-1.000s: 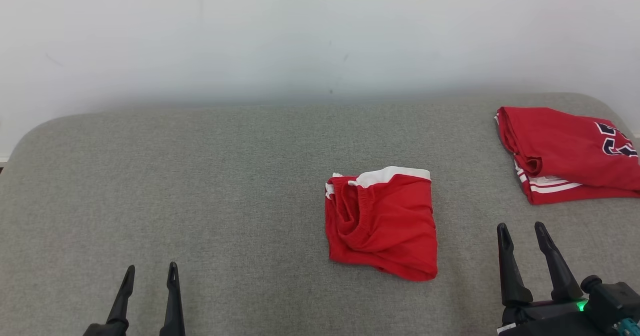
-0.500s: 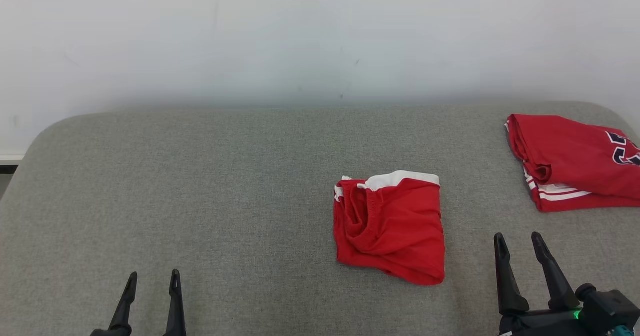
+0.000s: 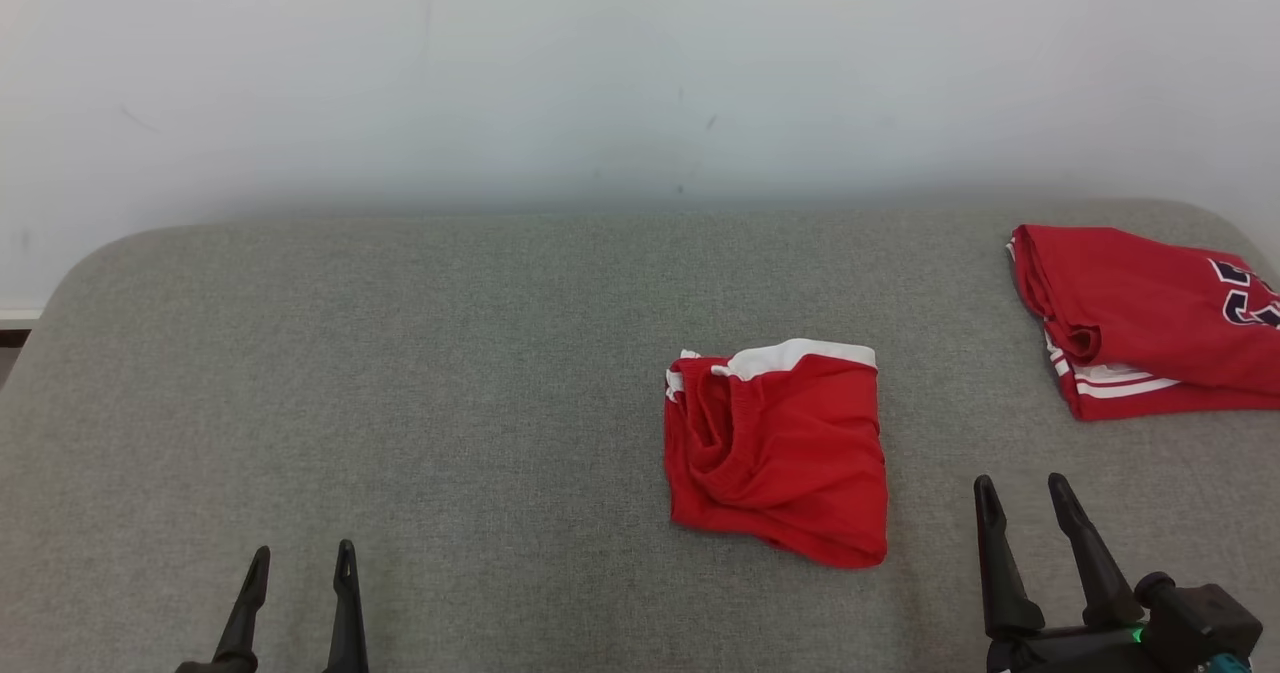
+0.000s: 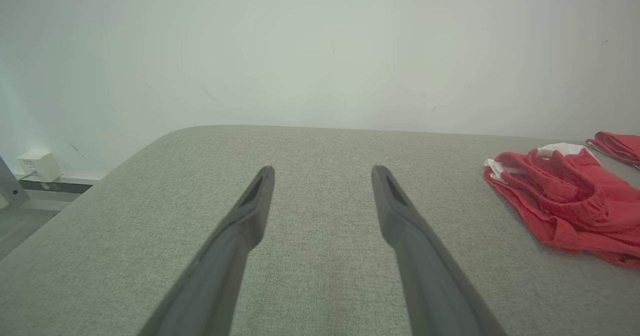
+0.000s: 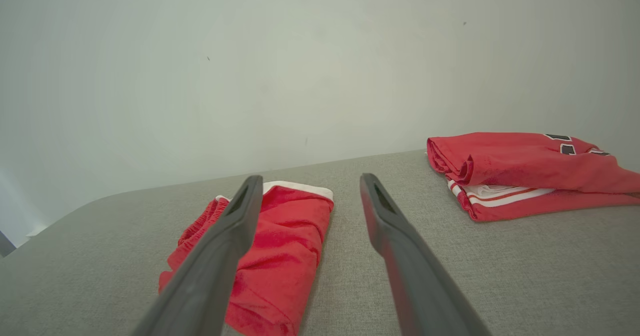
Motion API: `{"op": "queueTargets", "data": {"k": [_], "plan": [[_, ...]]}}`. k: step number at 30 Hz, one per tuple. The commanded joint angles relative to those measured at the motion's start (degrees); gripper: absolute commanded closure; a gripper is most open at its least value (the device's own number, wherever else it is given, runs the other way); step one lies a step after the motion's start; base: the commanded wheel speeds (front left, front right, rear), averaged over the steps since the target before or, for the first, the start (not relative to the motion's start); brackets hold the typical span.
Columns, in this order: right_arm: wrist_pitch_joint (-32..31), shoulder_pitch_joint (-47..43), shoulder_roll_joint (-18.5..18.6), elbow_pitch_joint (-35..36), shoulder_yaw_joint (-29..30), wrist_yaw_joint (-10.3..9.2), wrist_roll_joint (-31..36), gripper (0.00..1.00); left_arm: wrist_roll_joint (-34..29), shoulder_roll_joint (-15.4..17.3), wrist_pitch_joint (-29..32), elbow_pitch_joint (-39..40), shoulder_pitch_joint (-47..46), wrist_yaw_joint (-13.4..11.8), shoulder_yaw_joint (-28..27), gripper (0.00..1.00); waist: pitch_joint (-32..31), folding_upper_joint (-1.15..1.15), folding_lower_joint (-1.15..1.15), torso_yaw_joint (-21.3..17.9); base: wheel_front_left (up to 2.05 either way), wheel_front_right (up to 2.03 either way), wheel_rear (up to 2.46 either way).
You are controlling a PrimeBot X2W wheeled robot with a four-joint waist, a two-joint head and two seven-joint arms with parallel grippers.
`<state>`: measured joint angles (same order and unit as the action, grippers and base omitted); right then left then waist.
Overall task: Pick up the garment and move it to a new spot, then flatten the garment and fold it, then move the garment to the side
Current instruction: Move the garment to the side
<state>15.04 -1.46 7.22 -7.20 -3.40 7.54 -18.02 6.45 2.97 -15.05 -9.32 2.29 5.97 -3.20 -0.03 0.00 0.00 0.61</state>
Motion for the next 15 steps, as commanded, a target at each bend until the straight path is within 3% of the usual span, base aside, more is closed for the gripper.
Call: {"op": "queueTargets", "data": {"k": [1,9,15], "plan": [[0.11,0.34,-0.24,-0.46,-0.23,-0.15,0.35,0.0,0.34,-0.02,-0.15,0.24,0.45,-0.19,-0.12,0.0,0.27,0.0,0.0,-0.03,0.0,0.0,0.0],[-0.36,7.91,0.9,-5.29,-1.88,-0.15,-0.16,0.0,0.88,-0.06,-0.15,0.14,-1.36,-0.25,0.85,0.0,2.35,0.0,0.0,1.53,0.0,0.0,0.0],[-5.21,17.04,2.02,-13.63,-2.47,-0.15,1.08,0.0,1.26,-0.08,-0.16,-0.05,-2.46,-0.26,1.51,0.0,4.2,0.0,0.0,3.32,0.0,0.0,0.0]]}}
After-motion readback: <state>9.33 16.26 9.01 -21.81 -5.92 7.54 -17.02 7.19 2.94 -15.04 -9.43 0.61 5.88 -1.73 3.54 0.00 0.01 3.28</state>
